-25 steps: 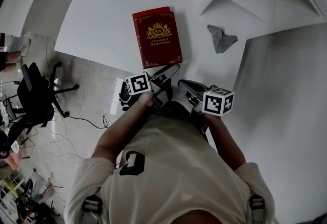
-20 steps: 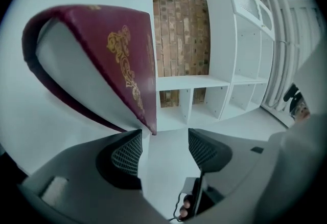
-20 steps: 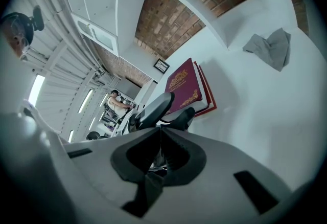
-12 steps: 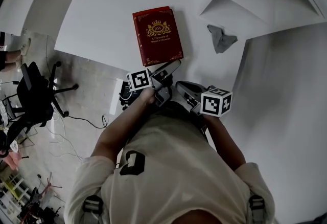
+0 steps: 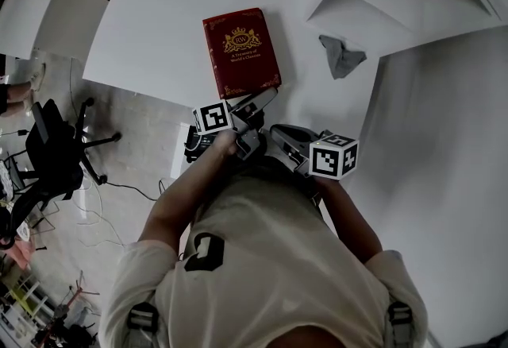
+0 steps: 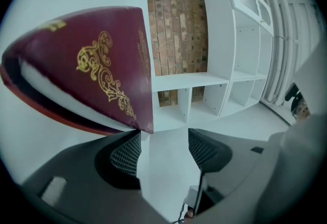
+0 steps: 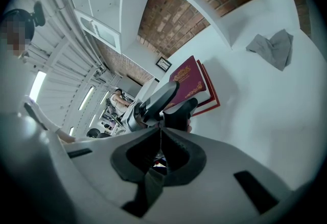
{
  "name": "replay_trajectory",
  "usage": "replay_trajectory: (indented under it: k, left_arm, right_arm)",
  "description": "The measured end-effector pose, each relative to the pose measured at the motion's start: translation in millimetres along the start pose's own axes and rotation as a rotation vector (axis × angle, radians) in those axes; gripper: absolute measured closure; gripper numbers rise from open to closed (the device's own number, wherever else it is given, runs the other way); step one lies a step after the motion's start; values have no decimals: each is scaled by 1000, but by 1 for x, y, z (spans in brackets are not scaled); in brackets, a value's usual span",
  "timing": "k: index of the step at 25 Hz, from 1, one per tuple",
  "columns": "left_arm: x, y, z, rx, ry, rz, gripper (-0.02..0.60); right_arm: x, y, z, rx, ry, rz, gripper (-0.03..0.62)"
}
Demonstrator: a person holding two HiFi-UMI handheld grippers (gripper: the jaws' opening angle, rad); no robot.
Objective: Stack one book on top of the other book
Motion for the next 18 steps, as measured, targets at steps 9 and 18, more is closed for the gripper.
replay_trajectory:
  k: [9,18]
  left_arm:
    - [-13,17,-16,-53,-78,-86,307]
    - [40,73,-110,6,-37,383,311]
  right_arm:
    - [4,1,-6,10,21,-11,586]
    - [20,-20,-14,107,107,-83,586]
Point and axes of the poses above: the fingertips, and each gripper's own axes: z forward along the fingers, y to its right, x out of its top, the point moved 3 cm from there along -z, backward along the fingers, and after that the axes turned 10 degrees about x, right-handed, at the moved point
